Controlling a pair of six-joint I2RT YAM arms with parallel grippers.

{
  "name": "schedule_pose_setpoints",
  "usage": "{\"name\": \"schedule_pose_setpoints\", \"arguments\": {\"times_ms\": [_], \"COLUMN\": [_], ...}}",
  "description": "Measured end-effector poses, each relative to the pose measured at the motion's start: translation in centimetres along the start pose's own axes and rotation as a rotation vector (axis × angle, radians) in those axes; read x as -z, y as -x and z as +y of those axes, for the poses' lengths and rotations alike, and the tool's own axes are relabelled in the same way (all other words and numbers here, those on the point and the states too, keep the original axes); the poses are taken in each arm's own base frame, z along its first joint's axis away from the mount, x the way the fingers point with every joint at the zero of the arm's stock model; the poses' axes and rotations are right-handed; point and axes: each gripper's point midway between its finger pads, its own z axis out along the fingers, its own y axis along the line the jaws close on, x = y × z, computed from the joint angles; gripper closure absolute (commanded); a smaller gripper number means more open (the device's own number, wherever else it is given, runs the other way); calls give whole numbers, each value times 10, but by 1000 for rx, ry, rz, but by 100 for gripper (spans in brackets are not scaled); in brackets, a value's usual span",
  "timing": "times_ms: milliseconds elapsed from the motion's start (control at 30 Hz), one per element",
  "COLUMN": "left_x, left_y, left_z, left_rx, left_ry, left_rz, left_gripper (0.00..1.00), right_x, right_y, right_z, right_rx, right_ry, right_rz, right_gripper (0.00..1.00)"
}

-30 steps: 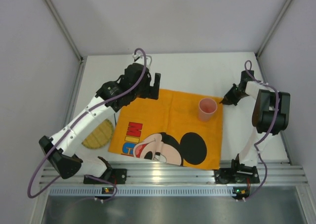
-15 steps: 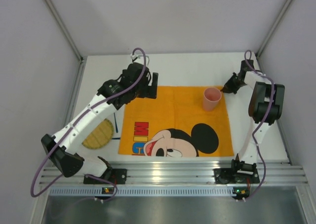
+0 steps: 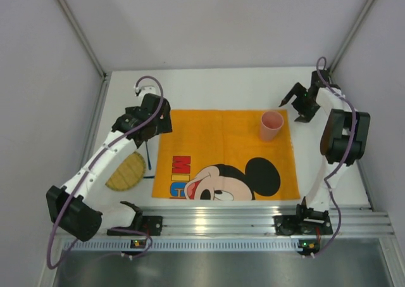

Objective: Set the dinner table for one person

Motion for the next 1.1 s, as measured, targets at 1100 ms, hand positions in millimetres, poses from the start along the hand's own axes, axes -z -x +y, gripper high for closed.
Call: {"name": "schedule_pose_setpoints", "arguments": {"times_ms": [1100], "left_x": [-113], "left_y": [-142], "left_z": [112], "left_rx": [-29], "left_ry": [472], "left_rz": [619], "left_gripper": [19], "right_x": [154], "right_y": [-131], "right_z": [-43], "right_rx": [24], "right_ry": [-46], "right_rz": [-67], "right_gripper": [0]}}
